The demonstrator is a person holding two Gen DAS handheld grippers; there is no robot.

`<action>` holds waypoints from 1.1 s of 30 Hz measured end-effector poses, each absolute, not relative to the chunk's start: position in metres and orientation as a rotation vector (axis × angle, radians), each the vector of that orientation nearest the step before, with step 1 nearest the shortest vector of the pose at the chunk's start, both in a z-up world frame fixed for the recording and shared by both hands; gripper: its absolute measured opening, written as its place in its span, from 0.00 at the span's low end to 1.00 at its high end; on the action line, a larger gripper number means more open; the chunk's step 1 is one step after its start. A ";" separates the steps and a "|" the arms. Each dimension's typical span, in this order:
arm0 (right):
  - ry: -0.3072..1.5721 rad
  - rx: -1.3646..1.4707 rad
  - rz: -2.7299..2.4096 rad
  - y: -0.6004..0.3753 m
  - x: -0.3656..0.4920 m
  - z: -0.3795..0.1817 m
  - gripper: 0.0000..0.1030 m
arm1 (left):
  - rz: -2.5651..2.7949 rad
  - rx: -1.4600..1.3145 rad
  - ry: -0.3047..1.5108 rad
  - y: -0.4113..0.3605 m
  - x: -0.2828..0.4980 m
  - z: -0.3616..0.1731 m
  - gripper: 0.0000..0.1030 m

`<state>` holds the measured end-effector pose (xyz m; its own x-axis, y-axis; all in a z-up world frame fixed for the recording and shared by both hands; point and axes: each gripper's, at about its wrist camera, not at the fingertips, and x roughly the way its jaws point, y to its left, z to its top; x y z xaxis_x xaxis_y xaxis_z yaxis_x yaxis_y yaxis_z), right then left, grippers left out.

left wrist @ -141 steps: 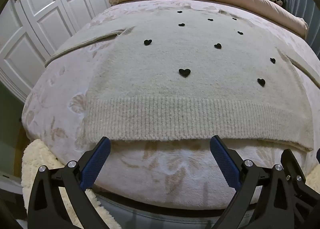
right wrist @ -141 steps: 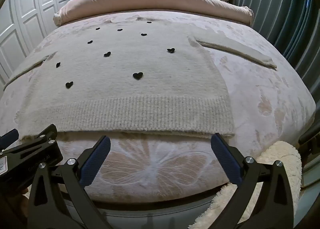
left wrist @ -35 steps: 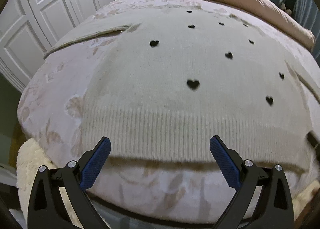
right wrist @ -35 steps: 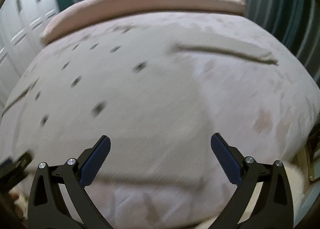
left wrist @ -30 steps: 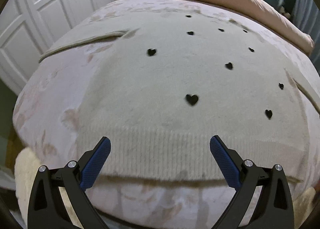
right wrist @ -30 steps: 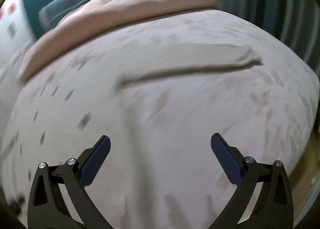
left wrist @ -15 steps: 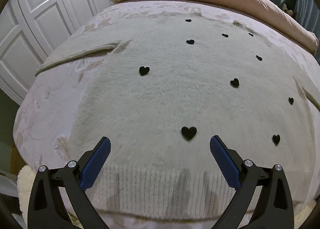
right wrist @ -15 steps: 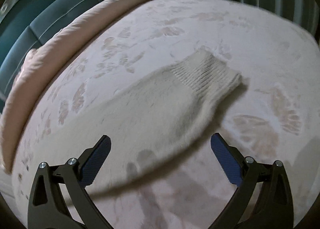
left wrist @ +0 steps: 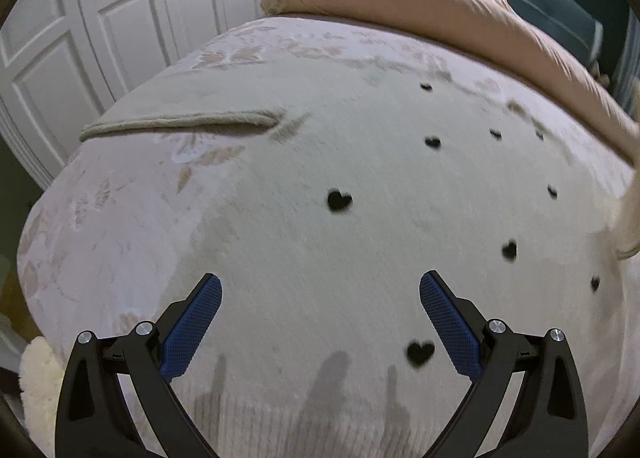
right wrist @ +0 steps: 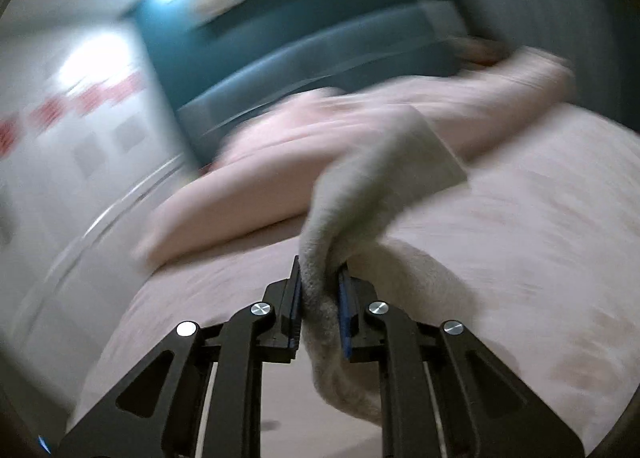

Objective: Fold small clothes

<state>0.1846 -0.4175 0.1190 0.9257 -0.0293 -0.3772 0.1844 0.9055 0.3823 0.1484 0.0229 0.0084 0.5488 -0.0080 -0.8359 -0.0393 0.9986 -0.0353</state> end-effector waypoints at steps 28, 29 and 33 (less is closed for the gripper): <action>0.645 0.915 -0.163 -0.387 0.138 -0.050 0.53 | -0.156 -0.536 1.110 -0.014 0.342 -0.031 0.38; 0.641 0.918 -0.165 -0.390 0.147 -0.050 0.44 | -0.182 -0.533 1.107 -0.014 0.345 -0.028 0.24; 0.485 0.907 -0.133 -0.397 0.150 -0.015 0.07 | -0.282 -0.512 0.969 -0.027 0.356 0.017 0.05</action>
<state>0.1502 -0.3969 -0.0155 0.8843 0.0905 -0.4580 0.3114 0.6165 0.7232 0.3557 -0.0271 0.0168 0.5427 -0.4482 -0.7103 0.0029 0.8467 -0.5320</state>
